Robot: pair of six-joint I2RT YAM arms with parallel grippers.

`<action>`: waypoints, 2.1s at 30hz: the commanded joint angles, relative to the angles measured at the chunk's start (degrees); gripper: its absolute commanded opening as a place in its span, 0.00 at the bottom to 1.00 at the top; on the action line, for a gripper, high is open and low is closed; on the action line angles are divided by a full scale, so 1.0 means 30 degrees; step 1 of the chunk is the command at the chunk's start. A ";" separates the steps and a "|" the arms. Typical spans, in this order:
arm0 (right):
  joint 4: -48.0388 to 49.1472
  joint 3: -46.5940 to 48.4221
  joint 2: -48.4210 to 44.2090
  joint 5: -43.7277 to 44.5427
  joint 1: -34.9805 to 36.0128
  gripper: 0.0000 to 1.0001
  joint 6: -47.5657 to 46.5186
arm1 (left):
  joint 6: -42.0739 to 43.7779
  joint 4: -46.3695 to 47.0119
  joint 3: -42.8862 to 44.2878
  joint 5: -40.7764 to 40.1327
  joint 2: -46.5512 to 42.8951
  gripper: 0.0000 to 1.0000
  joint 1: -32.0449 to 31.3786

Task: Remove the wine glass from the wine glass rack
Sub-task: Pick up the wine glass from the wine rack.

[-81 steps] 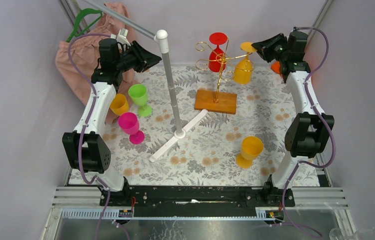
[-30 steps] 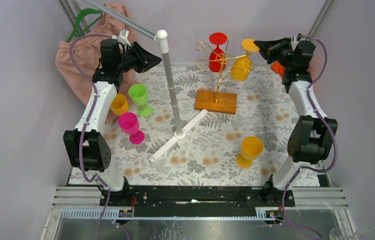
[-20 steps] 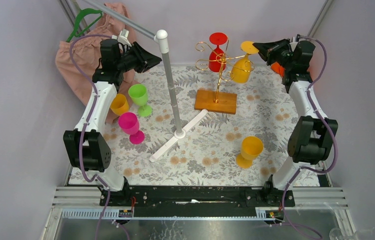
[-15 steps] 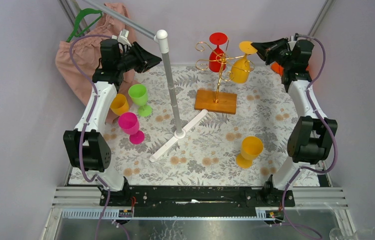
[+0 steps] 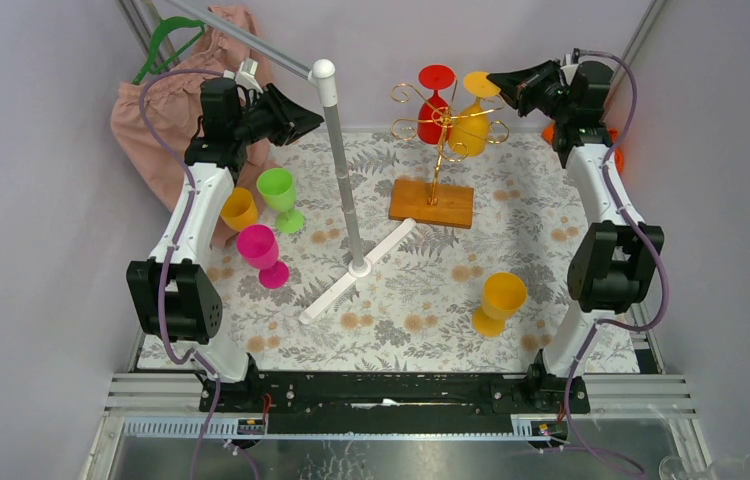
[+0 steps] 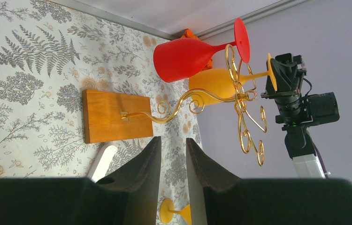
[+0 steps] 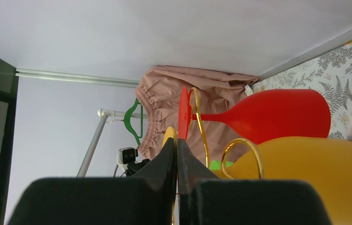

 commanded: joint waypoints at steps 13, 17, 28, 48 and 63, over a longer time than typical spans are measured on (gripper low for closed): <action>-0.1522 0.5405 0.3671 0.0630 0.0323 0.00 -0.0721 | 0.0317 -0.0059 -0.0034 0.0160 -0.0013 0.32 -0.0042; -0.1707 0.5772 0.3916 0.0879 -0.0106 0.00 -0.0894 | 0.0374 -0.0239 0.0089 0.0102 -0.0042 0.32 -0.0042; -0.0590 0.3069 0.1580 0.0916 -0.3110 0.00 -0.1056 | 0.0423 -0.0399 0.0089 -0.0063 -0.0076 0.32 -0.0042; -0.2152 -0.2760 -1.1575 0.0513 -0.5049 0.00 -0.3923 | -0.1324 0.3239 -0.0193 0.1705 0.1273 0.32 -0.0042; 0.7929 -0.1141 -0.9846 -0.2950 -0.2984 0.00 0.5269 | -2.1939 3.3011 -0.3120 0.5495 0.5290 0.38 -0.0072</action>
